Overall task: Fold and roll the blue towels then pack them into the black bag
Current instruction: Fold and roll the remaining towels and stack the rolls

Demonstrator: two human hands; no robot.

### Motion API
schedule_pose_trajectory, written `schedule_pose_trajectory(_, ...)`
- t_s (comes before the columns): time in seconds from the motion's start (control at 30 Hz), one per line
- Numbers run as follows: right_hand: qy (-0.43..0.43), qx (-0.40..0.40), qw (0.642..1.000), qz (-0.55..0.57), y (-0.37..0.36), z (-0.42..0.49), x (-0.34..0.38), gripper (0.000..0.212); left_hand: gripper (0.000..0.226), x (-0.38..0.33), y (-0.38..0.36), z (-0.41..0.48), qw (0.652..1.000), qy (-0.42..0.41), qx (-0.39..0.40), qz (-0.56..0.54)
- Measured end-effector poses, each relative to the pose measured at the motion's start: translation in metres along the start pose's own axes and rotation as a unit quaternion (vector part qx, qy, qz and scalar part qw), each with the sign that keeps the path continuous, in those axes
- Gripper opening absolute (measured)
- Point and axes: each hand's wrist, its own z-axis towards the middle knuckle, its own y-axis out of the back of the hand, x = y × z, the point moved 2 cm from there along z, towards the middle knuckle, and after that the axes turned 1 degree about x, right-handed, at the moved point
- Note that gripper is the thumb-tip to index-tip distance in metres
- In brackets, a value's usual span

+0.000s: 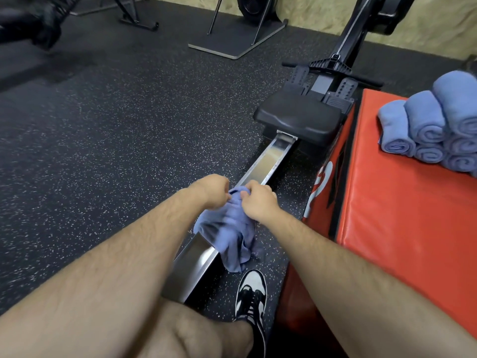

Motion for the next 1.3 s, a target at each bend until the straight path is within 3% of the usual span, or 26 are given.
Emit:
schedule_pose_trajectory(0.1, 0.012, -0.022, 0.996, 0.091, 0.036, -0.001, 0.000, 0.013, 0.024, -0.007, 0.012, 0.000, 0.997, 0.025, -0.055, -0.053)
schedule_pose_trajectory(0.2, 0.042, -0.065, 0.988, 0.131, 0.079, -0.009, 0.006, 0.021, 0.017, -0.019, 0.021, -0.001, 0.992, 0.003, -0.078, -0.101)
schedule_pose_trajectory(0.33, 0.064, -0.121, 0.972, 0.192, 0.136, -0.026, 0.015, 0.018, 0.033, -0.037, 0.026, -0.004, 0.980, -0.036, -0.075, -0.182)
schedule_pose_trajectory(0.43, 0.089, -0.165, 0.960, 0.210, 0.175, -0.043, 0.013, 0.015, 0.018, -0.057, 0.038, -0.004, 0.977, -0.041, -0.123, -0.168)
schedule_pose_trajectory(0.53, 0.087, -0.185, 0.950, 0.235, 0.213, -0.064, 0.004, 0.026, 0.009, -0.085, 0.068, -0.011, 0.939, -0.062, -0.222, -0.256)
schedule_pose_trajectory(0.6, 0.082, -0.157, 0.955, 0.238, 0.236, -0.078, -0.005, 0.051, 0.022, -0.112, 0.098, -0.024, 0.901, -0.116, -0.265, -0.323)
schedule_pose_trajectory(0.67, 0.094, -0.140, 0.960, 0.223, 0.255, -0.089, -0.013, 0.059, 0.029, -0.145, 0.128, -0.046, 0.867, -0.178, -0.282, -0.371)
schedule_pose_trajectory(0.83, 0.090, -0.228, 0.952, 0.186, 0.314, -0.125, -0.022, 0.011, 0.022, -0.213, 0.167, -0.077, 0.802, -0.264, -0.283, -0.454)
schedule_pose_trajectory(0.93, 0.081, -0.306, 0.922, 0.225, 0.356, -0.159, -0.035, 0.006, 0.023, -0.241, 0.172, -0.087, 0.762, -0.289, -0.248, -0.524)
schedule_pose_trajectory(1.03, 0.054, -0.363, 0.889, 0.274, 0.394, -0.189, -0.058, 0.009, 0.028, -0.272, 0.172, -0.095, 0.777, -0.296, -0.253, -0.494)
schedule_pose_trajectory(1.13, 0.030, -0.393, 0.869, 0.298, 0.420, -0.215, -0.086, 0.011, 0.015, -0.308, 0.168, -0.096, 0.799, -0.301, -0.278, -0.440)
schedule_pose_trajectory(1.3, -0.033, -0.405, 0.877, 0.258, 0.434, -0.250, -0.147, 0.014, 0.015, -0.349, 0.162, -0.086, 0.811, -0.286, -0.331, -0.389)
